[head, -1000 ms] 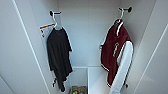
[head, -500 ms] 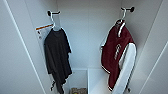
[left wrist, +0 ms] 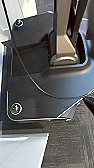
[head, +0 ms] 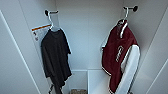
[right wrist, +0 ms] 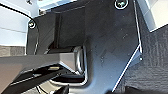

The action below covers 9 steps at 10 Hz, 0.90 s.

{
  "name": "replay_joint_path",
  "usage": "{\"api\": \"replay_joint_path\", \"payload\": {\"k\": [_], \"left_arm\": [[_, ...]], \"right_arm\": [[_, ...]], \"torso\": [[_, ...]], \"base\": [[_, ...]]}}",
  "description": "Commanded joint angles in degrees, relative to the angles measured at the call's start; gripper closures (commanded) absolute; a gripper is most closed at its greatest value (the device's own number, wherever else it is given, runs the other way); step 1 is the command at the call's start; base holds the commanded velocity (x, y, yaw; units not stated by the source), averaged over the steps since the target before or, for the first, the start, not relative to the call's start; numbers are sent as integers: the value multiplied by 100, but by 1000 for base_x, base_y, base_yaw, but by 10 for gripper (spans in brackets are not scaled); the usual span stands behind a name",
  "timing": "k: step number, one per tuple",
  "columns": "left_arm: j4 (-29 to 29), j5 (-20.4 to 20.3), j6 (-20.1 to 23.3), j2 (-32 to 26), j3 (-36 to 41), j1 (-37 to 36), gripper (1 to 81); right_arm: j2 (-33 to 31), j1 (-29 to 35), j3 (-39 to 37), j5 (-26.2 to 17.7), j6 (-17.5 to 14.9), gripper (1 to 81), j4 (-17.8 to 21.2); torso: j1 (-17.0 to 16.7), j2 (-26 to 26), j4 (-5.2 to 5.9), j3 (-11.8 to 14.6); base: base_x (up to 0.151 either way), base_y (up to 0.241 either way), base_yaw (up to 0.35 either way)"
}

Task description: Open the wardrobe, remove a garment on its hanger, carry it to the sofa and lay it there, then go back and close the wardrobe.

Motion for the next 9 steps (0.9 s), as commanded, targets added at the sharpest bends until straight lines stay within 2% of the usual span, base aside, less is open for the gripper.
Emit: {"api": "replay_joint_path", "payload": {"k": [1, 9], "left_arm": [[12, 336, 29, -71, 19, -198, 10], [12, 345, 20, -62, 10, -199, 10]], "right_arm": [[-25, 155, 19, -338, -22, 10, -46], [-25, 155, 19, -338, -22, 10, -46]], "torso": [[0, 0, 0, 0], [2, 0, 0, 0]], "base": [[75, 0, 0], [75, 0, 0]]}}
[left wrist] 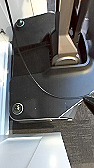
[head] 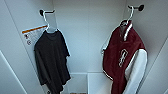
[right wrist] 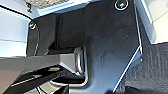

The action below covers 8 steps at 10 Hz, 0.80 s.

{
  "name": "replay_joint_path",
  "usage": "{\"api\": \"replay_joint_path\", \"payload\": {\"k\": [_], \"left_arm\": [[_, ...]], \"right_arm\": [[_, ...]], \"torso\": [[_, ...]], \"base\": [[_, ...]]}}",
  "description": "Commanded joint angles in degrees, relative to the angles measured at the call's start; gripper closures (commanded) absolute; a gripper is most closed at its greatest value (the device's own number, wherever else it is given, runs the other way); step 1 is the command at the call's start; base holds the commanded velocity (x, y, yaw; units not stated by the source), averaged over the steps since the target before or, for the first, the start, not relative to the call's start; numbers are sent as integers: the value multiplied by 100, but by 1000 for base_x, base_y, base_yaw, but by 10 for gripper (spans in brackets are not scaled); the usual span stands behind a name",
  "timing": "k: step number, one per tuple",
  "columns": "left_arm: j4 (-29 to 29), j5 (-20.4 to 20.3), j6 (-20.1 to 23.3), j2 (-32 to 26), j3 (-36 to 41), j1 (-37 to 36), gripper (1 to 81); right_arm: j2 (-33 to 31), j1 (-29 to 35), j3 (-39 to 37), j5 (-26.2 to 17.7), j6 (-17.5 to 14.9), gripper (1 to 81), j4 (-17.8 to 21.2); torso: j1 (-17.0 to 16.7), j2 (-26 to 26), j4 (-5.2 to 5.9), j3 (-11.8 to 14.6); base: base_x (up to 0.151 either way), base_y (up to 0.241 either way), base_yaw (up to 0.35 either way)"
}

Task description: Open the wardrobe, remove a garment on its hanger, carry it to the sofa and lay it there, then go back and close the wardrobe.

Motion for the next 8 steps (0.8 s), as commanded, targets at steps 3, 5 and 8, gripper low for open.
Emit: {"api": "replay_joint_path", "payload": {"k": [3, 5, 8], "left_arm": [[12, 346, 23, -56, 10, -195, 10], [-14, 346, 14, -56, 10, -195, 10], [-31, 346, -21, -29, 10, -247, 10]], "right_arm": [[-28, 175, 19, -336, -22, 10, -46], [-28, 184, 19, -336, -22, 10, -37], [-10, 184, 19, -336, -22, 10, -37]], "torso": [[-1, -2, 0, 0], [5, 2, 0, -2], [-1, 0, -289, 0]], "base": [[24, 0, 0], [0, 0, 0], [0, 0, 0]]}}
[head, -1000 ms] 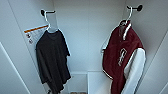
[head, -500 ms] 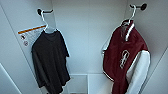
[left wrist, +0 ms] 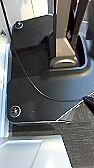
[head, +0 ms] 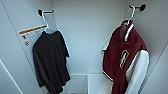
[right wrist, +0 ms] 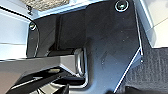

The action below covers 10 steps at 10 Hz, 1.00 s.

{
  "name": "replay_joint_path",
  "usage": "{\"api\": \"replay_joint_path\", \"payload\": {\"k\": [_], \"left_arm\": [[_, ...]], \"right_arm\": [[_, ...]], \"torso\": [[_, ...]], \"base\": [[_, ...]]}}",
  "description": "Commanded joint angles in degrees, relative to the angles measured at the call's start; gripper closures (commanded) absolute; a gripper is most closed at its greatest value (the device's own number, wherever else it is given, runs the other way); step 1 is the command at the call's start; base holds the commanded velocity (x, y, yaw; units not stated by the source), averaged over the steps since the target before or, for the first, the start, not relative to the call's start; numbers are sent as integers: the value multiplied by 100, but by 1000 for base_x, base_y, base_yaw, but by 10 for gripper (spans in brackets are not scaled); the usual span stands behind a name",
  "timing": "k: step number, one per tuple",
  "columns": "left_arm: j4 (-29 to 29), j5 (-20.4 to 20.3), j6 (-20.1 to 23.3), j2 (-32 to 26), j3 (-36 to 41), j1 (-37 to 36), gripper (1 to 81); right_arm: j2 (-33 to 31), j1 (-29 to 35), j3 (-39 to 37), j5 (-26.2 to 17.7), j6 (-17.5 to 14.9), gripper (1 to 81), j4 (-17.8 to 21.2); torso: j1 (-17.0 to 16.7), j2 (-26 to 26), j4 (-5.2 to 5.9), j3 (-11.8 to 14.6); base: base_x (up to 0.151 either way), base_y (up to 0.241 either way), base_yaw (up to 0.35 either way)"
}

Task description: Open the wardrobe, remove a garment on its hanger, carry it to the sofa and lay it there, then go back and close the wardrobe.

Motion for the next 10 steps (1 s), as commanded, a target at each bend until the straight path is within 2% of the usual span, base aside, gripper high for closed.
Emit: {"api": "replay_joint_path", "payload": {"k": [1, 2, 3, 7, 9, 10], "left_arm": [[-23, 362, -7, -71, 14, -304, 10], [-23, 371, -7, -45, 15, -348, 10], [-31, 389, -7, -27, 6, -401, 10], [-32, 433, -7, -1, 15, -717, 10], [-31, 642, -15, 34, 15, -928, 10], [-23, 714, -7, 34, 41, -1086, 10]], "right_arm": [[-12, 147, 19, -338, -20, 10, -27], [-3, 147, 19, -338, -20, 10, -36], [-3, 147, 19, -338, -20, 10, -36], [24, 156, 19, -338, -20, 10, -36], [24, 156, 19, -338, -20, 10, -36], [32, 156, 19, -338, -20, 10, -36]], "torso": [[1, 0, -526, 135], [1, 0, -587, 140], [1, 0, -720, 161], [1, 0, -1505, 250], [1, 0, -1865, 293], [1, 0, -1547, 179]], "base": [[0, 0, 0], [0, 0, 0], [0, 0, 0], [0, 0, 0], [0, 0, 0], [0, 0, 0]]}}
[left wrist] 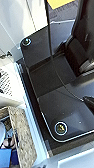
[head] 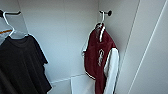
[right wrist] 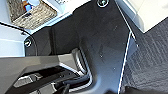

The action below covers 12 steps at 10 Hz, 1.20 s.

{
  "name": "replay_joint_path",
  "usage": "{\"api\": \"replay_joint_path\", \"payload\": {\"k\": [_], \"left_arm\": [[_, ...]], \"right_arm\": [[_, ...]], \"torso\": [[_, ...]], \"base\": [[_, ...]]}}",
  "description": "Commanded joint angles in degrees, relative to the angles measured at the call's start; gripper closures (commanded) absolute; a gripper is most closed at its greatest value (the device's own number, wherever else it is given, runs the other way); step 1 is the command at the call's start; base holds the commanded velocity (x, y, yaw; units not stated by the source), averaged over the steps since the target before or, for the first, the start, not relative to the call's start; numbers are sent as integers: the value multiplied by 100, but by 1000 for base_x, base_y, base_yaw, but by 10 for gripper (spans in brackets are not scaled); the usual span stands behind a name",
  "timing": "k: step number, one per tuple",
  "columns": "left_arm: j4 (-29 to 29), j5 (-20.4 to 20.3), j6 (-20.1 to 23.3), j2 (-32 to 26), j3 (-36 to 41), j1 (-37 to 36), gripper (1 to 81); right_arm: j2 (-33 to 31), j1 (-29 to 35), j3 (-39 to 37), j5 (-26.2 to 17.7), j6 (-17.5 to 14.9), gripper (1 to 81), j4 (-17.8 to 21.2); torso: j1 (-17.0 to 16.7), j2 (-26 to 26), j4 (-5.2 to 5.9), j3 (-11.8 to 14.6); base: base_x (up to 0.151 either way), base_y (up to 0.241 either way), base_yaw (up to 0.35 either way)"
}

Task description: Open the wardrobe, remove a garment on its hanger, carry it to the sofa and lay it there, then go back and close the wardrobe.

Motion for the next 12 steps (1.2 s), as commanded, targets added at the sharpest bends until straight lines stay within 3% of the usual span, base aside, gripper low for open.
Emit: {"api": "replay_joint_path", "payload": {"k": [1, 2, 3, 6, 12], "left_arm": [[-20, 666, -4, -72, 107, -716, 10], [-20, 808, -4, -142, 307, -937, 10], [-29, 817, -5, -248, 537, -1182, 10], [-47, 1475, -48, -916, 1828, -2131, 10], [-91, 2153, -725, -1549, 3148, -3460, 10]], "right_arm": [[-19, 198, 24, -321, -20, 10, -31], [-27, 198, 23, -313, -20, 10, -31], [-18, 198, 24, -278, -20, 10, -31], [-18, 233, 23, -233, -20, 10, -23], [52, 312, -55, -242, -20, 10, -23]], "torso": [[3, 0, 9, -2], [3, 0, -57, 9], [3, 0, -57, 9], [3, 0, -57, 9], [3, 0, -57, 9]], "base": [[0, 0, 0], [0, 0, 0], [0, 0, 0], [0, 0, 0], [0, 0, 0]]}}
